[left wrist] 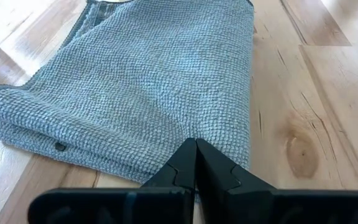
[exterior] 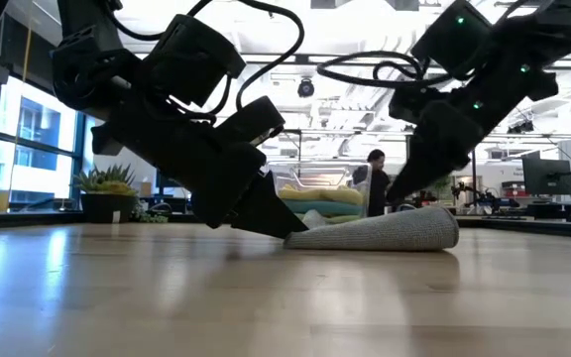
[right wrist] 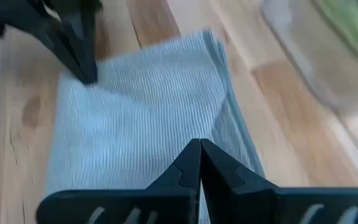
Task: Fold microfiber towels
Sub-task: Fold the gray microfiber cloth
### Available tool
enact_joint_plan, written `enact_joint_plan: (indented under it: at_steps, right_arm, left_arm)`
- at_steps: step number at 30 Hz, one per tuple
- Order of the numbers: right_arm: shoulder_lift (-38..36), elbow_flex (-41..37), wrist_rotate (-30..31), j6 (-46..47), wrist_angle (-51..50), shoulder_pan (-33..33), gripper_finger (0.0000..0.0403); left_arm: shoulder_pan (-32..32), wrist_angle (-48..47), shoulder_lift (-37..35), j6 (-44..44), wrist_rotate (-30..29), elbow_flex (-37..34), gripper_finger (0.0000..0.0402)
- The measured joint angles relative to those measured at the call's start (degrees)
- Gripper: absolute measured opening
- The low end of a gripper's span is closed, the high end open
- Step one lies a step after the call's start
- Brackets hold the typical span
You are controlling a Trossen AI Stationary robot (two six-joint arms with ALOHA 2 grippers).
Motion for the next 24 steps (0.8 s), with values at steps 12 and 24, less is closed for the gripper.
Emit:
enact_joint_plan:
  at_steps: [12, 24]
  right_arm:
    - [6.5, 0.1, 0.4, 4.9, -3.0, -0.9, 0.0]
    - [4.4, 0.1, 7.2, 12.0, -9.6, -1.0, 0.0]
  left_arm:
    - [0.0, 0.0, 0.0, 0.0, 0.1, 0.0, 0.0]
    - [-0.1, -0.2, 0.0, 0.4, 0.1, 0.0, 0.0]
